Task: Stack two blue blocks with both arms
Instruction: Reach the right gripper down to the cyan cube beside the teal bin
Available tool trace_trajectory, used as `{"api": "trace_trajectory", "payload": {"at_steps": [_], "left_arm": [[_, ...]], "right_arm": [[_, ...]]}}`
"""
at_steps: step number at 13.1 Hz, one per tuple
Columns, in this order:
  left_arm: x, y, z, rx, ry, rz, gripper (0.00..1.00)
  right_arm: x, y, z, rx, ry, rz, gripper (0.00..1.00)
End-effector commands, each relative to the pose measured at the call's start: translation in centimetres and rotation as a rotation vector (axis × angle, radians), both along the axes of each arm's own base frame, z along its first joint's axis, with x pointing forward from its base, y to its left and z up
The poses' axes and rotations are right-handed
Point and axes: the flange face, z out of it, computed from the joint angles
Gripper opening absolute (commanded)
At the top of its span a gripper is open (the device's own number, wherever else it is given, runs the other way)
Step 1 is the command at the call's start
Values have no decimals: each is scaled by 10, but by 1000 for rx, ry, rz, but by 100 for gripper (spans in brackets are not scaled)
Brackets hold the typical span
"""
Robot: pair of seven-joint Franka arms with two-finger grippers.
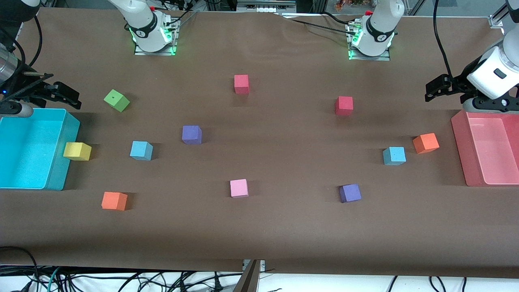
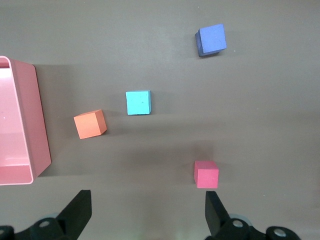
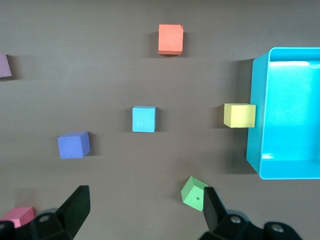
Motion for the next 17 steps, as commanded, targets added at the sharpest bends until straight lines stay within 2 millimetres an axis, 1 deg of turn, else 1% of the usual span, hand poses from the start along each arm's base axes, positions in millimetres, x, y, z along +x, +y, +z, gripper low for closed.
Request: {"api": "trace_trajectory", "payload": {"at_steps": [1, 2, 3, 4, 6, 8, 9, 11, 14, 16, 17], "left_arm": [[-4, -1, 2, -10, -4, -10, 100], [-4, -1, 1, -10, -2, -10, 100], [-3, -1, 1, -11, -4, -10, 100], [-3, -1, 1, -11, -4, -10, 100], [-3, -1, 2, -11, -5, -10, 100], [-3, -1, 1, -11, -4, -10, 100], [-3, -1, 1, -11, -4, -10, 100], [-3, -1, -1, -11, -1, -10, 100], [-2, -1, -2, -11, 2, -10, 100], [-2, -1, -2, -11, 2, -10, 100], [-1, -1, -3, -11, 4, -10, 100]], "right_arm": [[13, 0, -25, -12, 18, 11, 100], [20, 5, -40, -17, 45, 19, 100], [27, 19, -62, -26, 83, 43, 100], [32, 23, -81, -26, 118, 48, 100], [43, 27, -122, -21, 175, 50, 100], [51, 34, -158, -22, 179, 61, 100], [53, 33, -174, -20, 157, 61, 100], [46, 35, -209, -17, 127, 68, 100], [40, 34, -245, -12, 81, 68, 100], [40, 34, -273, -10, 56, 60, 100], [42, 36, -283, -9, 45, 55, 100]]}}
